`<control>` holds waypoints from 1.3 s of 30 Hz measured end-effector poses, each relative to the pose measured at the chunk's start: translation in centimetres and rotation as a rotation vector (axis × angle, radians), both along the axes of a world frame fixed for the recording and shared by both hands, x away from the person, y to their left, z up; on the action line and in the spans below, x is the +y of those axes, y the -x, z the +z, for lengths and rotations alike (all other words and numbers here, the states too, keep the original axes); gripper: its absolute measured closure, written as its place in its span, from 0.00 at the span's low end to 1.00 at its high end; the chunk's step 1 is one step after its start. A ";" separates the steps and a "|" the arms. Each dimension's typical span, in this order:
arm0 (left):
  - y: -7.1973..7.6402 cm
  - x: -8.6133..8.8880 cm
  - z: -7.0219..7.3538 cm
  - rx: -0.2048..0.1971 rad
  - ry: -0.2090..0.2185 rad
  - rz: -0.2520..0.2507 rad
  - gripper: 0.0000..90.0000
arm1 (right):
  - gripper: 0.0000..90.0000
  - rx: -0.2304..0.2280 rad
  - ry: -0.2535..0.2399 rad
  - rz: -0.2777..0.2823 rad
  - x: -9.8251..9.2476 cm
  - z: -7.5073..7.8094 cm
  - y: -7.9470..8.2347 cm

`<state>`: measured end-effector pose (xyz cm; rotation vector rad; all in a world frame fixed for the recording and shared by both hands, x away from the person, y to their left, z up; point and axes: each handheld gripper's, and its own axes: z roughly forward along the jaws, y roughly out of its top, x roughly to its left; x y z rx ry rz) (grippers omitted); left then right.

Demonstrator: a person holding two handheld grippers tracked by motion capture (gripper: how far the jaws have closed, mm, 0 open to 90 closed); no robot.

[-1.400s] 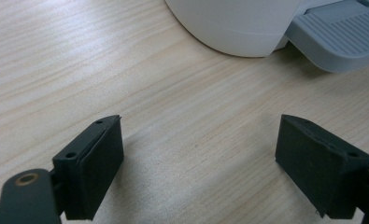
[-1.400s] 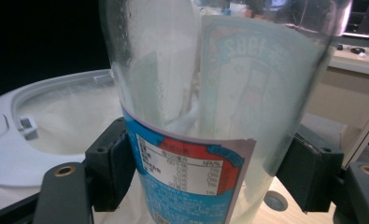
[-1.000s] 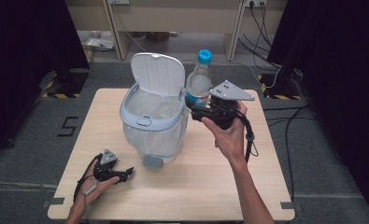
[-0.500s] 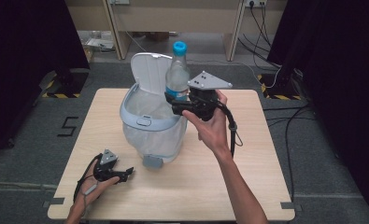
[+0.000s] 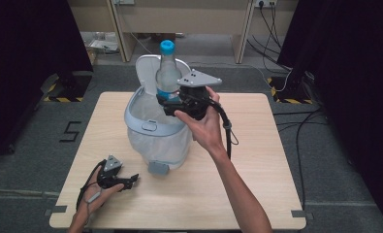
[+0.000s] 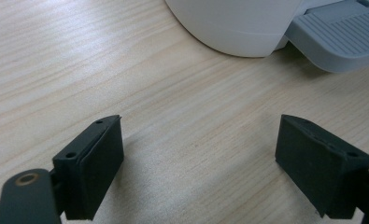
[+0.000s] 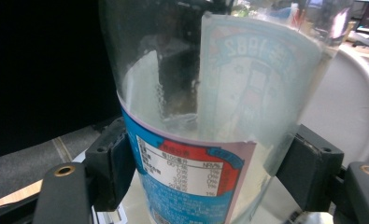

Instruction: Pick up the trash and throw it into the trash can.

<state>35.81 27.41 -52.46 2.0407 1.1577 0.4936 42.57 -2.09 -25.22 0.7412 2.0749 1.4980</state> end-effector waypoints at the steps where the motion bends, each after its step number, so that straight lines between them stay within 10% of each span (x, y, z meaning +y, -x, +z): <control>1: 0.0 0.0 0.0 0.000 0.000 0.000 0.16 | 0.31 0.007 0.002 0.008 0.2 -0.1 -0.1; 28: 0.0 0.0 0.0 0.000 0.000 0.000 0.16 | 0.28 0.139 0.036 0.080 2.2 -2.8 -2.0; 34: 0.0 0.0 0.0 -0.001 0.002 0.000 0.16 | 0.28 0.083 -0.027 0.095 1.6 -2.1 -1.4; 39: 0.1 0.0 0.0 0.001 0.000 -0.003 0.16 | 0.54 0.034 -0.010 0.086 0.1 -2.0 -1.2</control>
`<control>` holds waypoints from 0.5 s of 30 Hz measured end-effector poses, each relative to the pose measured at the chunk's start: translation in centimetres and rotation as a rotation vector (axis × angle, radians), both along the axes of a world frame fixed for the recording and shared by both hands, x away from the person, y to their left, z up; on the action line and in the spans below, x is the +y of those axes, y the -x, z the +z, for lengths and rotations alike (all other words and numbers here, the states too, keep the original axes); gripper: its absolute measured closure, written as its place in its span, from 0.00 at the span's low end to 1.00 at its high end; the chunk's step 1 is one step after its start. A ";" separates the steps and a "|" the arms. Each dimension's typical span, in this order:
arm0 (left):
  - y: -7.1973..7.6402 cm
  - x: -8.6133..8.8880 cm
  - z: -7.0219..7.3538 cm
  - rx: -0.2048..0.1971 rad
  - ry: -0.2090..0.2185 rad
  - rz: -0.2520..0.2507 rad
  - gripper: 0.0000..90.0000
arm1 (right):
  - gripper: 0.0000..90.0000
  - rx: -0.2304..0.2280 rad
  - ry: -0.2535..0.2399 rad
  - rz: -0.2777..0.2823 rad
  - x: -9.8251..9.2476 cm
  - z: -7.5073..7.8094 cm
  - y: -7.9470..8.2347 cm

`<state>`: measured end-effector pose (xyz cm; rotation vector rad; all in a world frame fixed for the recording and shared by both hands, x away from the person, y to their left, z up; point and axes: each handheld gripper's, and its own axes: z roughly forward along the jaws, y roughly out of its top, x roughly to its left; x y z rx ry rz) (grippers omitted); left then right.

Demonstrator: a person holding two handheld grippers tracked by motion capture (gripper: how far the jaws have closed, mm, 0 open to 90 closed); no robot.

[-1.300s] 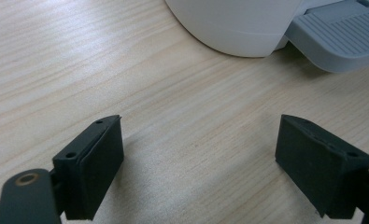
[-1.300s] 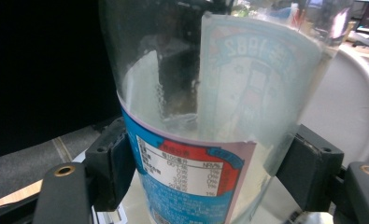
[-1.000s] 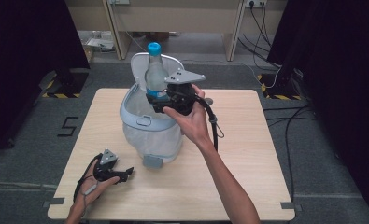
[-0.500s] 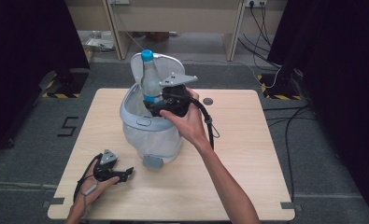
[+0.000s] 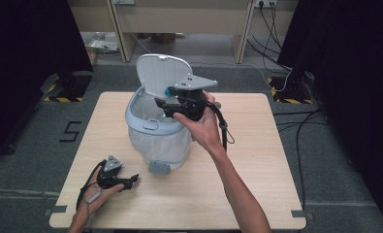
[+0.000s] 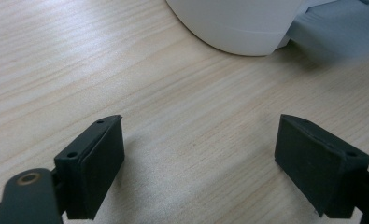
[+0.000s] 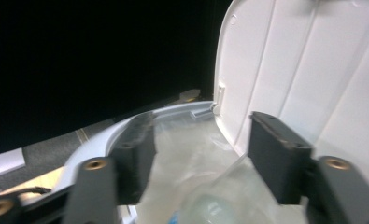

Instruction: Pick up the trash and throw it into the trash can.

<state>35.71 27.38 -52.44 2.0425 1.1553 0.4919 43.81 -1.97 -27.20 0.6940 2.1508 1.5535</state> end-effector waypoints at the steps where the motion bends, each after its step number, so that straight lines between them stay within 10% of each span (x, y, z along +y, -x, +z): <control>1: 0.0 0.0 0.0 0.000 0.000 0.000 0.16 | 0.54 0.000 0.000 0.000 0.0 0.0 0.0; 15: 0.0 -0.1 0.0 -0.002 0.002 0.003 0.16 | 0.55 0.023 -0.023 -0.028 -2.8 -1.2 -0.1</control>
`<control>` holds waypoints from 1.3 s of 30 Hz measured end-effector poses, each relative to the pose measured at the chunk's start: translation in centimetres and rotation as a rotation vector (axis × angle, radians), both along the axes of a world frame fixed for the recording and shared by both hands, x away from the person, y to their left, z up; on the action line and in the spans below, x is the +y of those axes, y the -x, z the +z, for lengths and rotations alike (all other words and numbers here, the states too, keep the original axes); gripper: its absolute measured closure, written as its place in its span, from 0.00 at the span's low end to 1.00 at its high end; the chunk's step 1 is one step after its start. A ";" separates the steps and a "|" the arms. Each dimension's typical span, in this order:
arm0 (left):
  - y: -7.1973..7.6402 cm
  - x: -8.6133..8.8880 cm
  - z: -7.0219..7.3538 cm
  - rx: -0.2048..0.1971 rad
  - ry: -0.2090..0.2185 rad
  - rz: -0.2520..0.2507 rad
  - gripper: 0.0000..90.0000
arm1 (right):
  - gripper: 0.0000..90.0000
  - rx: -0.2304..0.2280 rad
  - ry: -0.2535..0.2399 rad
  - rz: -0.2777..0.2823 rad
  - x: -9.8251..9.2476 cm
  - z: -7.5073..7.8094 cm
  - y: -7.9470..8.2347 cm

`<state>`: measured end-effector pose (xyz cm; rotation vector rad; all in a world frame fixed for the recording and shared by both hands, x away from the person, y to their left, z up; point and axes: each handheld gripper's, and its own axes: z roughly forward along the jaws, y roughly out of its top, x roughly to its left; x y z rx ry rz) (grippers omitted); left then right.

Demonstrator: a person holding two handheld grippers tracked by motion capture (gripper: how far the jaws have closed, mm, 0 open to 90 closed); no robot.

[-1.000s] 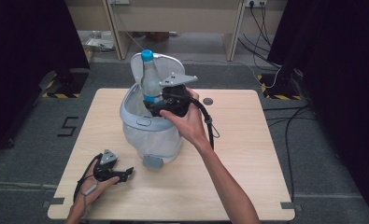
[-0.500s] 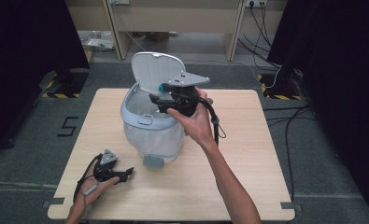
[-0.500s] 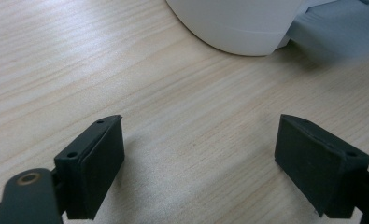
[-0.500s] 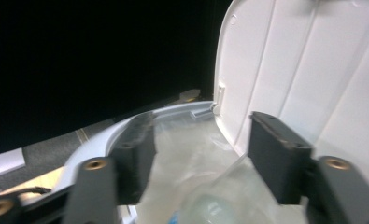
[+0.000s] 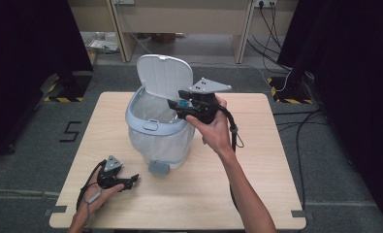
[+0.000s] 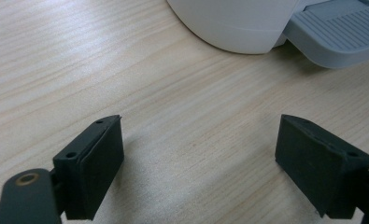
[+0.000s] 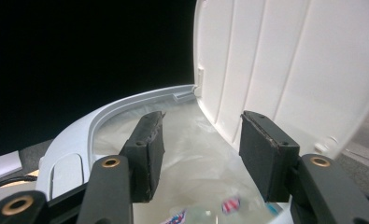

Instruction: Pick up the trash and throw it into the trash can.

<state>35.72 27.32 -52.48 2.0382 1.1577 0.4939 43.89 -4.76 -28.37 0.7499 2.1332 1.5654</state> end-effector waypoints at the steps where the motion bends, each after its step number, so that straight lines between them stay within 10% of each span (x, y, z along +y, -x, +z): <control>1: 0.0 0.0 0.0 0.000 0.000 0.000 0.16 | 0.54 0.000 0.002 -0.007 -0.4 -0.1 0.0; 39: 0.0 0.0 0.0 -0.001 -0.001 0.000 0.16 | 0.56 0.022 -0.013 -0.112 -5.1 -0.9 -1.0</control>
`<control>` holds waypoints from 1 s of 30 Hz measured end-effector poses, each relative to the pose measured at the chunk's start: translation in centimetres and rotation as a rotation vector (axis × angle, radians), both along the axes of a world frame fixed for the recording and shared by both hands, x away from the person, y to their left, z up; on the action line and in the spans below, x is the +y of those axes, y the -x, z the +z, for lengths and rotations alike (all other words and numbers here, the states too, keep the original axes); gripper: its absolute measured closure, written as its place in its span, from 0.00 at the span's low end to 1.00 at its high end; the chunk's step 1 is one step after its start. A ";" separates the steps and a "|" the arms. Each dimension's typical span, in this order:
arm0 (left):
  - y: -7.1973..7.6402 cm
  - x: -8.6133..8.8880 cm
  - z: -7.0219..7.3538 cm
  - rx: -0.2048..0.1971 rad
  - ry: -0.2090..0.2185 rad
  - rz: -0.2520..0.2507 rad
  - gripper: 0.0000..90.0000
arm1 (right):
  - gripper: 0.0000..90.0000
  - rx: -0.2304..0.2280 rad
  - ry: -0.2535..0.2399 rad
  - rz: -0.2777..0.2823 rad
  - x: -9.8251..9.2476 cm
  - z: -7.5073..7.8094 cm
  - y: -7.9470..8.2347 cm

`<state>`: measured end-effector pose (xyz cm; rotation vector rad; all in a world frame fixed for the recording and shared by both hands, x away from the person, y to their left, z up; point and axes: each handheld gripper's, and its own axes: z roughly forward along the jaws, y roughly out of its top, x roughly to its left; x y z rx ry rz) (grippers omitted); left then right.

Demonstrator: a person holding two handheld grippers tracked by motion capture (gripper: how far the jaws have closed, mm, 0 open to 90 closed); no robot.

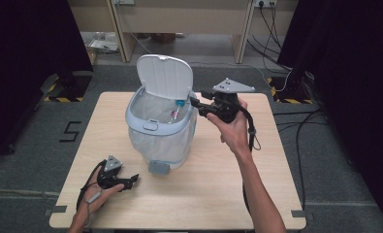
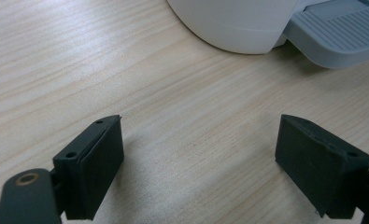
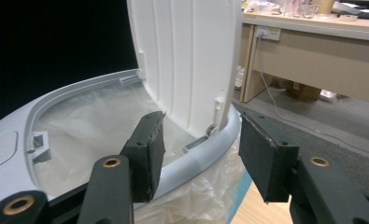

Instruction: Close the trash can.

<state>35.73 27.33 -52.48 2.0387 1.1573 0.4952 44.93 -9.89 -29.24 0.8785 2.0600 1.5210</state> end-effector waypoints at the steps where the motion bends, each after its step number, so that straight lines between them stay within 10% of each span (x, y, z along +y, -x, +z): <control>1: 0.0 0.0 0.0 0.000 0.001 0.000 0.16 | 0.56 0.000 -0.003 -0.003 0.0 0.0 0.0; 16: 0.0 0.0 0.0 0.004 -0.005 0.000 0.16 | 0.58 0.013 0.003 -0.083 -1.1 -0.4 -2.1; 30: 0.1 0.0 0.0 0.005 -0.004 0.003 0.16 | 0.84 -0.009 0.005 -0.074 -0.9 -0.3 -4.7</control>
